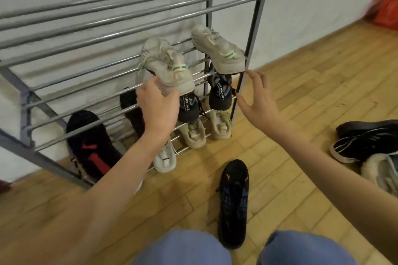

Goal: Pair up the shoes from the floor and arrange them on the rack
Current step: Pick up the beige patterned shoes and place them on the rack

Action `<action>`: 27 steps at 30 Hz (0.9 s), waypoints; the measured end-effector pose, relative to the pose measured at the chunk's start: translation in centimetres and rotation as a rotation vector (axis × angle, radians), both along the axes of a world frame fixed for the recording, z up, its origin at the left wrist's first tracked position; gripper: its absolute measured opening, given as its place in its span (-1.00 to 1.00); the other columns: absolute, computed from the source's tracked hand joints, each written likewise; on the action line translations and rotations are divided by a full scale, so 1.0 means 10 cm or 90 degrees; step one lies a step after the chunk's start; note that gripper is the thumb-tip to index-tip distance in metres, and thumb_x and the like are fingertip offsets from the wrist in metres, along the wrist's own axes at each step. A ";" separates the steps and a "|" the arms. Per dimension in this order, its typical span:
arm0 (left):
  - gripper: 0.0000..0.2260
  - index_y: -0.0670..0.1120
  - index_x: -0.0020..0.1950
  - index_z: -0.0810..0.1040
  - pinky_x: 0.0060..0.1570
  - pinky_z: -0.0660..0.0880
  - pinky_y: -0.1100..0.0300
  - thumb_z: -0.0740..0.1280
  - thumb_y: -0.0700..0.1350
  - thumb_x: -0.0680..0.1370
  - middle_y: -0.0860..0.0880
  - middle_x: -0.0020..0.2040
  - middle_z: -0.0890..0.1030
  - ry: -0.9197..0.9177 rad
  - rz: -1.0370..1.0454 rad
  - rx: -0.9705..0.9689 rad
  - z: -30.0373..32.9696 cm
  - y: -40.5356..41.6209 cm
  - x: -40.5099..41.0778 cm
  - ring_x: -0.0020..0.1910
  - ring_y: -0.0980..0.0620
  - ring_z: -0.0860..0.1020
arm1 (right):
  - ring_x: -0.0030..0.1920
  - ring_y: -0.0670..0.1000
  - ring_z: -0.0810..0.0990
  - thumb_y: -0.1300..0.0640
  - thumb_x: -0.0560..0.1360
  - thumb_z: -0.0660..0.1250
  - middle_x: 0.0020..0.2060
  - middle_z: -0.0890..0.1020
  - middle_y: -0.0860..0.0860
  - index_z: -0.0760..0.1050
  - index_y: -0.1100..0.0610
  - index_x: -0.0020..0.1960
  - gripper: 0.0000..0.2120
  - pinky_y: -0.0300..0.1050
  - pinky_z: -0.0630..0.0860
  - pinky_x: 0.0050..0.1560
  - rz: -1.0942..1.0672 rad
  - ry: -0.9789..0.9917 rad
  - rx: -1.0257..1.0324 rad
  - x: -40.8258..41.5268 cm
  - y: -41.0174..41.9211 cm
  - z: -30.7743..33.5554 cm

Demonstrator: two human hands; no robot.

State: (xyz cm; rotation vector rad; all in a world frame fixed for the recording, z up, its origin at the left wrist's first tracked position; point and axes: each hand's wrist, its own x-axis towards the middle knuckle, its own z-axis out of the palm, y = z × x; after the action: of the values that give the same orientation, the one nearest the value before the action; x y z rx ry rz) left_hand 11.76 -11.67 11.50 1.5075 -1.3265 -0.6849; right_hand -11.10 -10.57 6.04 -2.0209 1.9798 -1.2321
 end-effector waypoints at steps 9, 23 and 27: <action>-0.82 -0.12 0.14 0.48 0.02 0.48 0.16 0.28 -0.22 0.55 -0.03 0.01 0.57 -0.211 -0.464 -0.007 -0.48 0.35 -0.74 -0.03 0.04 0.53 | 0.35 0.14 0.34 0.16 0.54 0.31 0.35 0.30 0.17 0.28 0.21 0.42 -0.51 -0.07 0.30 0.33 -0.157 0.027 0.303 -0.93 1.28 -0.97; -0.69 -0.11 0.30 0.43 0.10 0.44 0.15 0.30 -0.16 0.56 -0.04 0.13 0.53 -0.466 -0.795 0.128 -1.01 0.31 -2.10 0.12 0.01 0.51 | 0.44 0.31 0.14 0.09 0.49 0.32 0.46 0.12 0.30 -0.03 0.17 0.54 -0.24 0.17 0.18 0.42 -0.619 -0.099 0.587 -2.62 2.63 -1.84; -0.71 -0.12 0.28 0.44 0.07 0.43 0.17 0.30 -0.18 0.56 -0.04 0.12 0.54 -0.493 -0.832 0.136 -1.15 0.37 -2.32 0.12 0.00 0.52 | 0.51 0.27 0.02 -0.15 0.53 0.27 0.53 0.01 0.25 -0.16 0.14 0.57 -0.14 0.20 0.12 0.43 -0.673 -0.166 0.590 -2.88 2.77 -2.02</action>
State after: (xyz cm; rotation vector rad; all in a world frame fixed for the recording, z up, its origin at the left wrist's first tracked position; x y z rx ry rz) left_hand -11.41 -7.95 0.03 0.8843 -2.9652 -1.0726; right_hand -39.92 17.14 -14.17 -0.3495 2.7319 -0.3401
